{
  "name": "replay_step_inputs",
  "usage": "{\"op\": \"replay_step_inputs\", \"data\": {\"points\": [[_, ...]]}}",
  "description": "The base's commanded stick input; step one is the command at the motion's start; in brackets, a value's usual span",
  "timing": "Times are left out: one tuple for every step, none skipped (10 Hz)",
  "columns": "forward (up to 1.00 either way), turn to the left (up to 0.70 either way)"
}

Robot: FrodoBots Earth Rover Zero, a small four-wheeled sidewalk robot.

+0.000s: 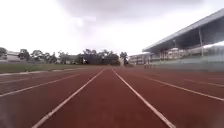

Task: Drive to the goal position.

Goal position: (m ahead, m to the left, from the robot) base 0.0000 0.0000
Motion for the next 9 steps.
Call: {"op": "replay_step_inputs", "data": {"points": [[0.45,0.0],[0.45,0.0],[0.45,0.0],[0.45,0.0],[0.45,0.0],[0.45,0.0],[0.45,0.0],[0.45,0.0],[0.45,0.0]]}}
